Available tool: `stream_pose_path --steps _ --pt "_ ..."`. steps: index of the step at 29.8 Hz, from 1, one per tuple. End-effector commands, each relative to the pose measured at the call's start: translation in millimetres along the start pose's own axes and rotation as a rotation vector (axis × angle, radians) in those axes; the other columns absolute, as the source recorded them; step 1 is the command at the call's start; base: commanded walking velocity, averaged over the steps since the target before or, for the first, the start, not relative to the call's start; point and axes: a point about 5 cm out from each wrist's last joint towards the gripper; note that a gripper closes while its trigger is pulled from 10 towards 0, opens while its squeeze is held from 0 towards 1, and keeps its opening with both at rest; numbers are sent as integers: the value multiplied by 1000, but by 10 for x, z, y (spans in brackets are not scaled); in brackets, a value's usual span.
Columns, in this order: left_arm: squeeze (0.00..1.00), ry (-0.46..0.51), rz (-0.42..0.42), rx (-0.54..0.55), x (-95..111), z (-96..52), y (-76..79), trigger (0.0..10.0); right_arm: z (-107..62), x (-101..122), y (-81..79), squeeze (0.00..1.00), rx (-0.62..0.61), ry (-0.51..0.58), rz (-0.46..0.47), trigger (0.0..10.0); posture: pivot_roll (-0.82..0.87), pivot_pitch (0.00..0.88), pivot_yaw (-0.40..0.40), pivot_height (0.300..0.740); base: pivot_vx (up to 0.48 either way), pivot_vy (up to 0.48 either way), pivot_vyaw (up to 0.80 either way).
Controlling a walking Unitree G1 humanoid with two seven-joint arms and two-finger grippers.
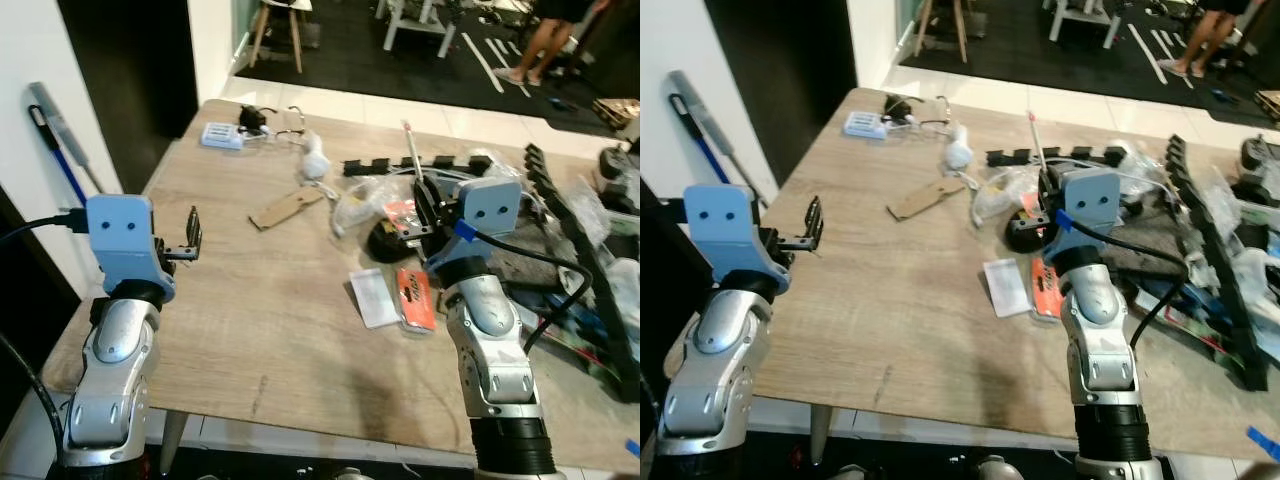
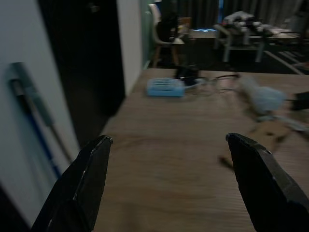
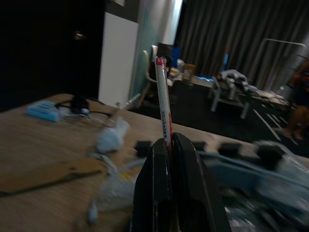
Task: Picking trash to rubbish bin
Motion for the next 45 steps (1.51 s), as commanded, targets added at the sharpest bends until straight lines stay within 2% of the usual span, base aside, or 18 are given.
stream_pose_path --steps 1,16,45 --pt "0 -26 3 -5 -60 -9 26 10000 -40 -5 39 0 -13 -6 1 10000 -6 106 -86 740 0 0 -488" --pt "0 -30 -17 -5 -70 -9 33 10000 -33 3 26 0 -14 -10 6 10000 -3 118 -83 740 0 0 -515" --pt "0 -38 -5 -27 -67 1 58 10000 -41 -1 2 0 -17 -21 22 10000 0 134 -72 740 0 0 -524"
Point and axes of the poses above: a point about 5 cm out from each wrist's last joint towards the gripper, its own z axis pointing out of the wrist towards the gripper, its own x axis along the axis of the wrist's last joint, y = z × x, and after that the axes turned 14 degrees about -z, right-handed
